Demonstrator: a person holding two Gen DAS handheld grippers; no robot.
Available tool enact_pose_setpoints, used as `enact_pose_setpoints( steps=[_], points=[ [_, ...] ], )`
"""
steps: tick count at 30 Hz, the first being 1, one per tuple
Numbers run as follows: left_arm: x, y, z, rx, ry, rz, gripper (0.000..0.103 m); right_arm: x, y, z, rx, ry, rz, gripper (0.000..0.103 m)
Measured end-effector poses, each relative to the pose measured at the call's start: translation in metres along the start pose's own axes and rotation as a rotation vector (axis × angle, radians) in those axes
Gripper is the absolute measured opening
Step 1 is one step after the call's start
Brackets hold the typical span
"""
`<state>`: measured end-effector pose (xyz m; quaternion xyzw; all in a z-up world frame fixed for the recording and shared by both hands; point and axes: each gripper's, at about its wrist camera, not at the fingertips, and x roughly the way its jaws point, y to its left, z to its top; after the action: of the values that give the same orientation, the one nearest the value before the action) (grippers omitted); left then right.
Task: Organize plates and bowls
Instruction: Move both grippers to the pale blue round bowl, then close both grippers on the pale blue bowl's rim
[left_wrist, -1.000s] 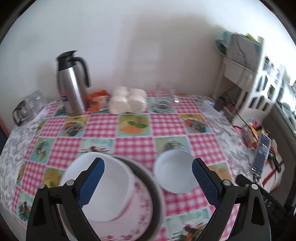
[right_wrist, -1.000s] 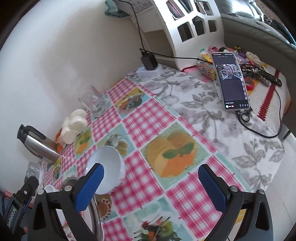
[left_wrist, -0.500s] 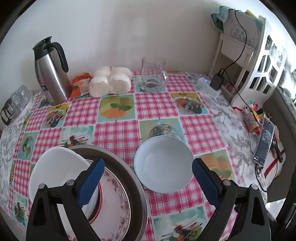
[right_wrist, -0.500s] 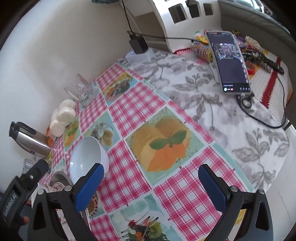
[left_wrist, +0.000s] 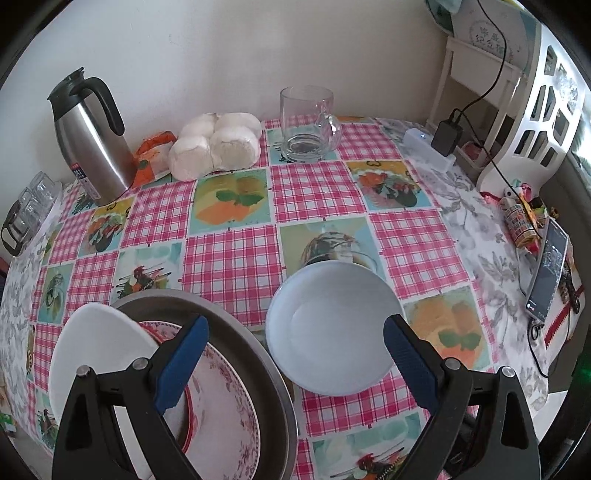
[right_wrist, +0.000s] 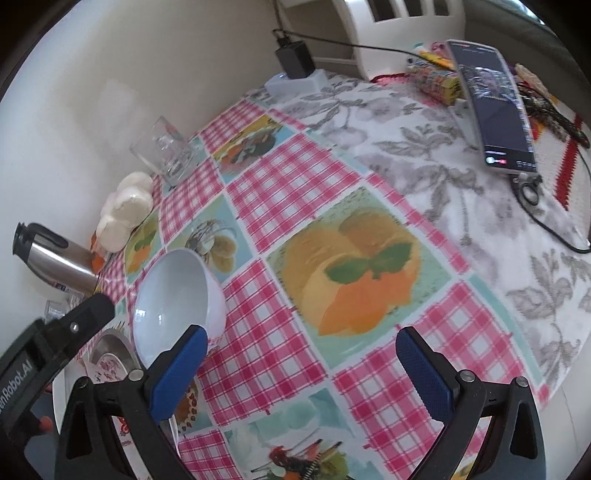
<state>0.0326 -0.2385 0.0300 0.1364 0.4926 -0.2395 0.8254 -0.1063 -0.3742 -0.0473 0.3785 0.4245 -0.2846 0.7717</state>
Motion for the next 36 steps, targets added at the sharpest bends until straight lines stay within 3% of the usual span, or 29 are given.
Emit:
enact_pose_setpoints(
  steps=[11, 15, 23, 31, 36],
  points=[
    [0.028, 0.001, 0.011, -0.001, 0.032, 0.015, 0.096, 0.027, 0.022, 0.000, -0.021, 0.019, 0.025, 0.103],
    [0.033, 0.003, 0.013, 0.006, 0.029, 0.028, 0.096, 0.033, 0.027, 0.001, -0.024, 0.010, 0.014, 0.098],
    [0.034, 0.001, 0.012, 0.023, 0.029, 0.019, 0.096, 0.043, 0.030, 0.000, -0.008, 0.029, 0.013, 0.076],
    [0.033, 0.000, 0.012, 0.025, 0.032, 0.012, 0.096, 0.039, 0.042, -0.003, -0.044, 0.012, 0.065, 0.038],
    [0.032, 0.001, 0.011, 0.025, 0.033, 0.011, 0.096, 0.035, 0.043, -0.002, -0.050, -0.005, 0.072, 0.021]
  ],
)
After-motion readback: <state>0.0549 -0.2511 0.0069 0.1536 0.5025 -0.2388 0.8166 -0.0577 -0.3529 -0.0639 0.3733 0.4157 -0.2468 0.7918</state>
